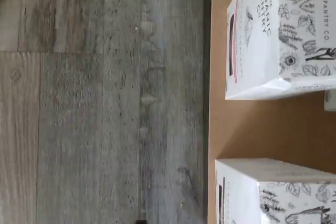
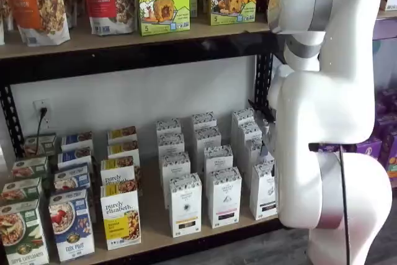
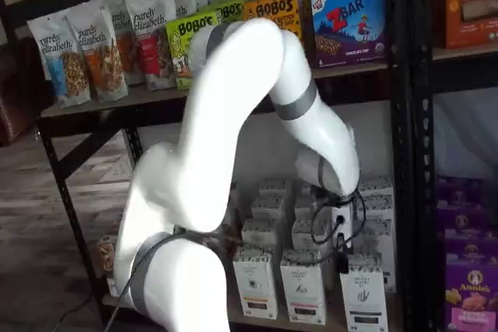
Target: Pick up the white box with a green strip in the middle, on the bottom shelf, the sixth box from the left
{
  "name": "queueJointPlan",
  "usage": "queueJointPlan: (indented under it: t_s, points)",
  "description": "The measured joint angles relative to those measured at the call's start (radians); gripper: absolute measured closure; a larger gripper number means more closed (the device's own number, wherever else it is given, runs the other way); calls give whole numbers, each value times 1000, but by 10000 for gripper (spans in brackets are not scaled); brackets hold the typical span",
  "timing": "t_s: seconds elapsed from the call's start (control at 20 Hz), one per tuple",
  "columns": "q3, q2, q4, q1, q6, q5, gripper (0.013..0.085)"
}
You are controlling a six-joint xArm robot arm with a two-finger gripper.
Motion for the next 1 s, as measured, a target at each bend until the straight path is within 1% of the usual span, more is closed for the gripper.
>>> queueJointPlan:
  t_s: [0.05,0.1,0.2,0.4,0.55,0.7,0.85,1.0]
  points:
    - [-15,6,-21,2,22,21,130]
    - [-55,25,-56,12,63,58,130]
    - [-95,48,-64,26,84,81,130]
    - [-162,90,-66,47,109,103,130]
    - [-199,118,-97,55,144,105,130]
    - [-238,149,-142,58,186,113,130]
    - [-270,180,-201,58,235,107,130]
    - [-299,208,-244,56,270,102,130]
